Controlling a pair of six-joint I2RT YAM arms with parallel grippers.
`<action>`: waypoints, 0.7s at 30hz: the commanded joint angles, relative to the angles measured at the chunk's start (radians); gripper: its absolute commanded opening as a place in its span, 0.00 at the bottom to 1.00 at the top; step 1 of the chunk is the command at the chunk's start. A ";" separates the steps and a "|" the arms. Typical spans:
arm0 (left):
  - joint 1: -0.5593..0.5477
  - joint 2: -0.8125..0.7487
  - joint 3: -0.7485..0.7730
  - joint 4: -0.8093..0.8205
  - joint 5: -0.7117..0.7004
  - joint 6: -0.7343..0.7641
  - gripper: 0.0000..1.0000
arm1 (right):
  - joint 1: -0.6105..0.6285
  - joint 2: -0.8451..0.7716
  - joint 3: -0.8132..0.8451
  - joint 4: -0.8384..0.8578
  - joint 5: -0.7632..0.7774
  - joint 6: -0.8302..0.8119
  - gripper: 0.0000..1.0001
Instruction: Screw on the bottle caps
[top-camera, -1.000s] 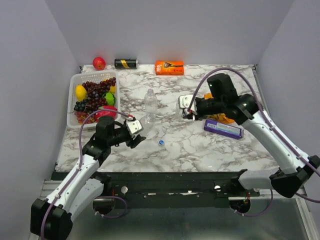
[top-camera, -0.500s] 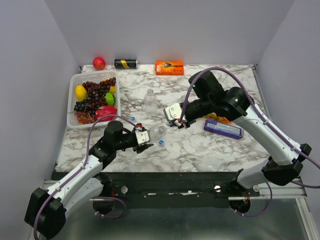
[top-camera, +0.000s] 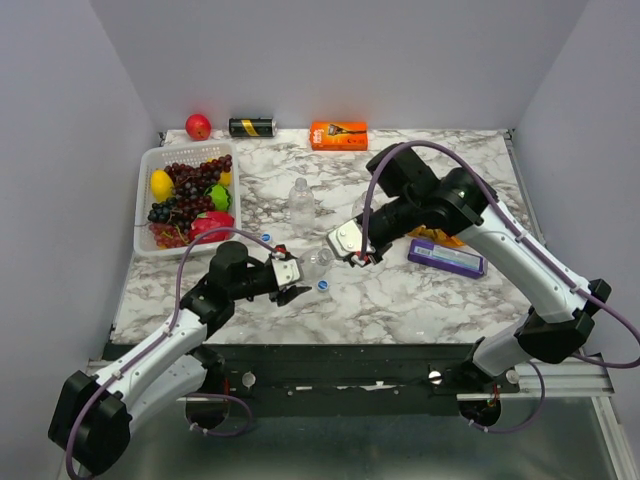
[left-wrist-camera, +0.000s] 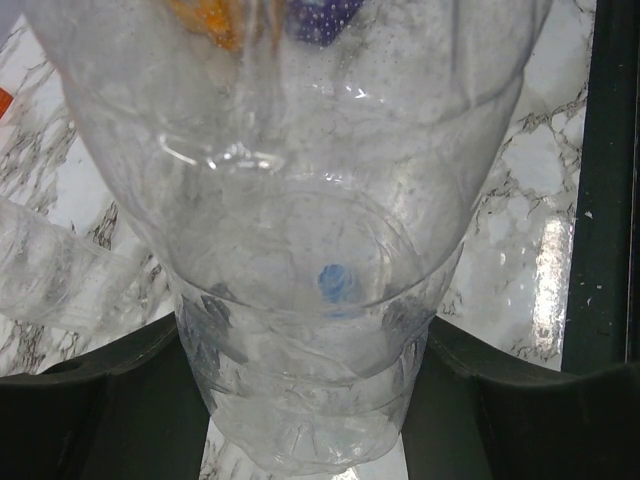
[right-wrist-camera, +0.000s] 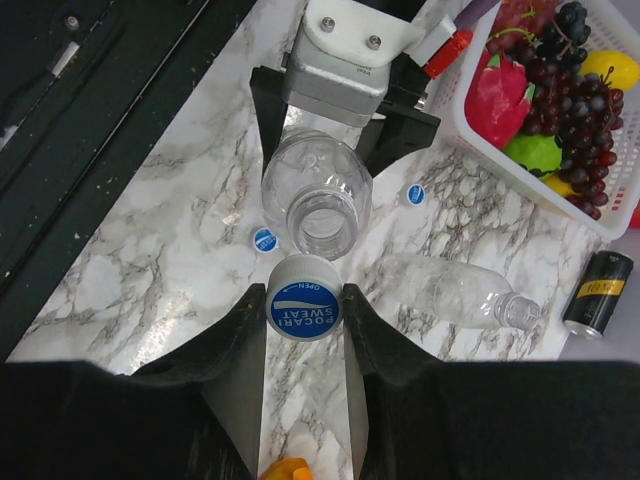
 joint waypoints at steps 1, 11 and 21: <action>-0.011 0.015 0.038 0.015 -0.010 -0.009 0.00 | 0.016 -0.008 -0.013 0.008 -0.028 -0.019 0.25; -0.032 0.038 0.080 -0.019 -0.010 0.017 0.00 | 0.030 0.020 -0.004 0.017 0.009 -0.012 0.25; -0.038 0.049 0.097 -0.050 -0.007 0.046 0.00 | 0.034 0.020 -0.021 0.040 0.021 -0.010 0.26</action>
